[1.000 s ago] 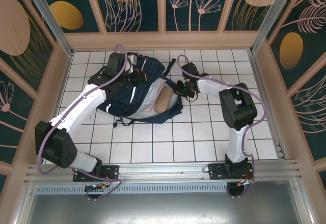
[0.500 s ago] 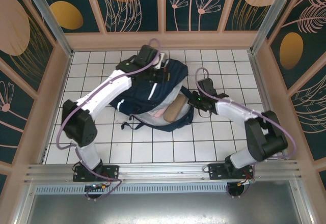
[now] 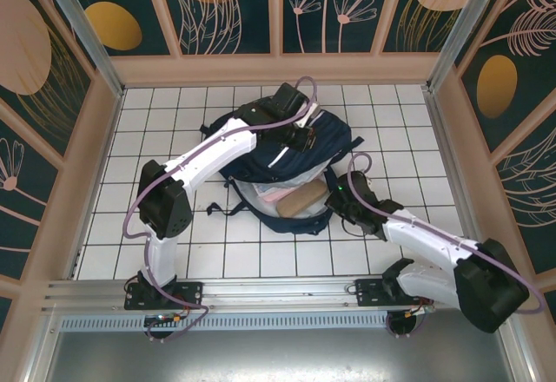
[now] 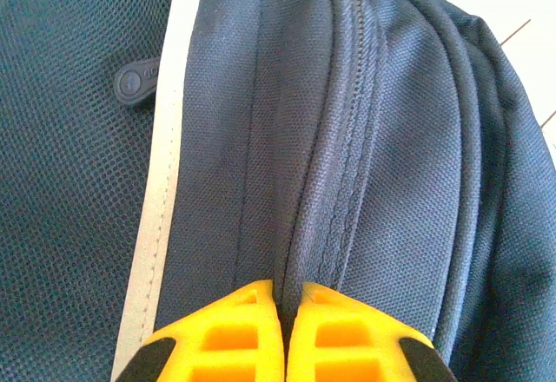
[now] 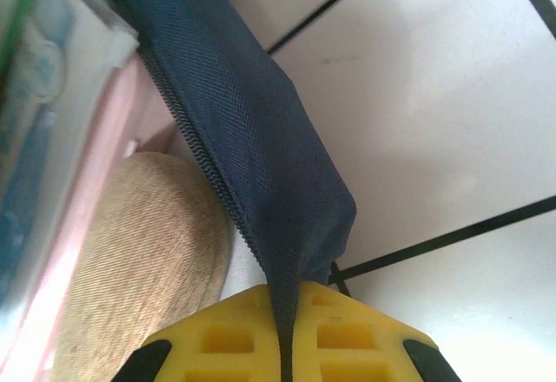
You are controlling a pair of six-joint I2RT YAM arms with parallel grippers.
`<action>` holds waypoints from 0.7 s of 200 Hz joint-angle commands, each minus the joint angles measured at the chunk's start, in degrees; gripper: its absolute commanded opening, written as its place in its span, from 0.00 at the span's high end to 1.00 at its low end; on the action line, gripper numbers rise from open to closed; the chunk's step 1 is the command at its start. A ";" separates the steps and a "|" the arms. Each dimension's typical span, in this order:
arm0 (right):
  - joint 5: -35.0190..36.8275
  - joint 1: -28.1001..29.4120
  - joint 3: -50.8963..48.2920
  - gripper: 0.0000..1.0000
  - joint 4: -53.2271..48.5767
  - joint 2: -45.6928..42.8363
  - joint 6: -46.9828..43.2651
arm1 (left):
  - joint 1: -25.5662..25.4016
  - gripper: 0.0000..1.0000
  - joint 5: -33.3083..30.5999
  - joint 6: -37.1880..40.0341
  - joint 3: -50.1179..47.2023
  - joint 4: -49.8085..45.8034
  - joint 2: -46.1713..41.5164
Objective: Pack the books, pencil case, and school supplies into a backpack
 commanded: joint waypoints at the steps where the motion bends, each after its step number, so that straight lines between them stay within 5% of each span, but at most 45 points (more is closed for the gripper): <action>1: 1.06 1.13 3.12 1.00 -4.98 3.70 2.39 | 2.44 0.93 -2.91 -0.66 -5.71 5.13 -4.43; 46: 1.63 -2.76 6.57 1.00 -5.50 5.93 -0.60 | 2.53 0.98 -2.42 -3.21 -19.59 10.69 -15.35; 58: 1.14 -3.79 7.11 1.00 -5.07 6.56 -1.69 | 2.66 0.84 -2.89 -3.71 -20.70 10.55 -16.78; 67: 1.15 -4.74 7.81 1.00 -5.41 7.27 -2.72 | 2.82 0.63 -3.79 -4.45 -20.68 9.78 -17.37; 89: 0.44 -8.78 9.45 1.00 -5.43 9.32 -6.09 | 3.91 0.60 -4.51 -6.61 -22.19 9.85 -19.98; 102: -0.43 -11.43 10.57 1.00 -4.99 10.55 -8.41 | 5.70 0.47 -5.02 -8.52 -24.02 10.12 -22.29; 140: -0.73 -19.27 17.74 1.00 -4.72 18.12 -17.46 | 15.38 0.50 -3.31 -16.25 -35.83 13.92 -31.56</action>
